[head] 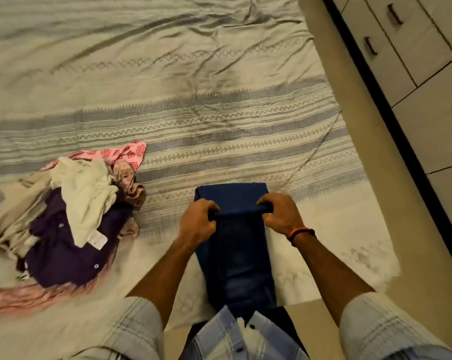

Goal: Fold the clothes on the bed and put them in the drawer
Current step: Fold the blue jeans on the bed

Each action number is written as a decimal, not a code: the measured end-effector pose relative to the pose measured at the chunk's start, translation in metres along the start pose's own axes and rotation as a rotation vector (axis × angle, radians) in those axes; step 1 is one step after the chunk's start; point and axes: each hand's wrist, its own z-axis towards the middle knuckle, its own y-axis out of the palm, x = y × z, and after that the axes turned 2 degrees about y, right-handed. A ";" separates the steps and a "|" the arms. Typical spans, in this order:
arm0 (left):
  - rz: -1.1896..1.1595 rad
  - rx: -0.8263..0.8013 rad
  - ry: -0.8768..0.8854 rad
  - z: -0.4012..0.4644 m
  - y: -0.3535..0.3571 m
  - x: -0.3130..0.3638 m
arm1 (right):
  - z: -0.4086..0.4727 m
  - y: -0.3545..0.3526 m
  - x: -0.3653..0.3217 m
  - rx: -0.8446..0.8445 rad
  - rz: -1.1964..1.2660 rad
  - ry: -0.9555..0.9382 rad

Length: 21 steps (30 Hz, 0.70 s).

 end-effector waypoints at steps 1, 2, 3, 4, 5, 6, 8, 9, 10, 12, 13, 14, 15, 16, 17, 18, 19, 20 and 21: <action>0.001 -0.004 0.003 -0.014 0.007 -0.003 | -0.015 0.005 0.003 -0.021 -0.012 0.008; 0.010 -0.011 0.009 -0.032 0.015 -0.005 | -0.033 0.011 0.005 -0.040 -0.031 0.006; 0.018 -0.018 0.009 -0.045 0.022 -0.008 | -0.048 0.016 0.006 -0.057 -0.050 0.000; 0.021 -0.023 0.011 -0.061 0.030 -0.010 | -0.065 0.021 0.009 -0.068 -0.066 -0.009; 0.023 -0.022 0.014 -0.070 0.035 -0.012 | -0.074 0.025 0.011 -0.073 -0.079 -0.008; 0.025 -0.028 0.014 -0.087 0.042 -0.012 | -0.091 0.030 0.014 -0.088 -0.093 -0.012; 0.060 -0.043 0.009 -0.109 0.053 -0.014 | -0.115 0.041 0.018 -0.100 -0.141 -0.033; 0.091 -0.055 -0.003 -0.122 0.060 -0.015 | -0.128 0.047 0.021 -0.099 -0.168 -0.056; 0.118 -0.065 -0.020 -0.131 0.066 -0.017 | -0.138 0.052 0.024 -0.092 -0.189 -0.085; 0.155 -0.084 -0.053 -0.152 0.081 -0.019 | -0.158 0.063 0.032 -0.076 -0.229 -0.143; 0.166 -0.087 -0.062 -0.160 0.088 -0.020 | -0.165 0.068 0.036 -0.074 -0.264 -0.165; 0.165 -0.090 -0.071 -0.170 0.098 -0.022 | -0.173 0.076 0.042 -0.072 -0.299 -0.183; 0.159 -0.092 -0.075 -0.178 0.105 -0.023 | -0.178 0.082 0.048 -0.062 -0.332 -0.192; 0.150 -0.094 -0.075 -0.185 0.112 -0.024 | -0.184 0.088 0.053 -0.061 -0.369 -0.198; 0.147 -0.091 -0.080 -0.193 0.120 -0.026 | -0.190 0.095 0.059 -0.051 -0.413 -0.217; 0.140 -0.075 -0.083 -0.198 0.126 -0.028 | -0.194 0.100 0.062 -0.047 -0.453 -0.237; 0.138 -0.066 -0.086 -0.203 0.134 -0.030 | -0.198 0.106 0.066 -0.037 -0.482 -0.252; 0.138 -0.053 -0.084 -0.206 0.140 -0.032 | -0.202 0.108 0.070 -0.022 -0.499 -0.264; 0.138 -0.045 -0.086 -0.210 0.146 -0.033 | -0.206 0.112 0.074 -0.013 -0.506 -0.269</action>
